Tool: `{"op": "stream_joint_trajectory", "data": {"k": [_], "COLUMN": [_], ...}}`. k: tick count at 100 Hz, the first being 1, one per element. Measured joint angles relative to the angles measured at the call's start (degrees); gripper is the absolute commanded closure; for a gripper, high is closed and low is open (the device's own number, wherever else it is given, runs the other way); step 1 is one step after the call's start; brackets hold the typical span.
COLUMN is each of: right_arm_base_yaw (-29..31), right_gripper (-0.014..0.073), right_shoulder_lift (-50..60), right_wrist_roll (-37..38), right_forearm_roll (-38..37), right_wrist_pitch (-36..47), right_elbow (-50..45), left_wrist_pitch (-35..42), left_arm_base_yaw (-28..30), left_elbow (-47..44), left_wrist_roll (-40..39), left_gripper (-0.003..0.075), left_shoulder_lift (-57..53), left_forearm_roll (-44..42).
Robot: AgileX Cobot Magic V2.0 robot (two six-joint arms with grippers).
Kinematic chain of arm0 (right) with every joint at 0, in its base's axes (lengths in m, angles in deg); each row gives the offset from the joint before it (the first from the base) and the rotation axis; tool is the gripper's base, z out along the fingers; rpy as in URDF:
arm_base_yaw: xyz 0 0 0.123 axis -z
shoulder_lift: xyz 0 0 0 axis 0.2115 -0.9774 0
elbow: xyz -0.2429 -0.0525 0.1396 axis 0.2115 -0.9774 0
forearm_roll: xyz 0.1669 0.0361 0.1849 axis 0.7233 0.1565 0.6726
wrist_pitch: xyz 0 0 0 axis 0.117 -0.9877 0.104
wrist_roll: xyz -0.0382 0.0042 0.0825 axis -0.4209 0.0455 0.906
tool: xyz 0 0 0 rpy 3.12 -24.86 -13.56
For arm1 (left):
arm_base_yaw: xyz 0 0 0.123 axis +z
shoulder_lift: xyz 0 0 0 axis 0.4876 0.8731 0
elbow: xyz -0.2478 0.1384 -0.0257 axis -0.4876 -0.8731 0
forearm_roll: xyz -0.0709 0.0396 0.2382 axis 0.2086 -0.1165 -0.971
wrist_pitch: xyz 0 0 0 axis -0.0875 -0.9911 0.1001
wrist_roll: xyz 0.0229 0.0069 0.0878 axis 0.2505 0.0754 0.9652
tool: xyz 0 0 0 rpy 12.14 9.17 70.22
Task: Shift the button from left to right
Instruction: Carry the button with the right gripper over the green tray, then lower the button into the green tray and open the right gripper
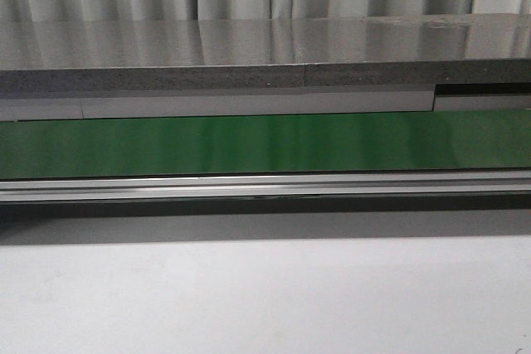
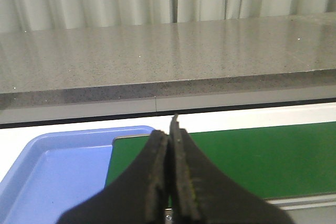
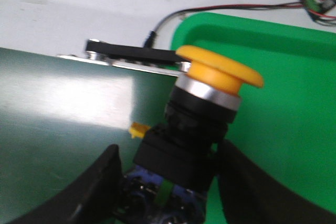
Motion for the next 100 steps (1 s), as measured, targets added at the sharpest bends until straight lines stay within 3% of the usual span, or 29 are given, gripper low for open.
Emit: {"op": "stream_joint_trajectory", "data": {"k": [31,100], "right_arm_base_yaw": [7.78,8.27], "right_gripper": [0.0398,0.0398], "right_shoulder_lift": [-5.16,-14.60], "right_wrist_roll": [-8.32,-11.34], "right_forearm_roll": [0.67,2.10], "right_wrist_pitch": [0.50,1.07], "right_elbow": [0.03,0.03], "left_wrist_pitch": [0.00,0.00], "left_arm_base_yaw": [0.00,0.00], "left_elbow": [0.00,0.00], "left_wrist_roll": [0.00,0.00], "left_gripper": [0.0740,0.0740], "left_shoulder_lift": [0.00,0.00], "left_forearm_roll": [0.00,0.00]}}
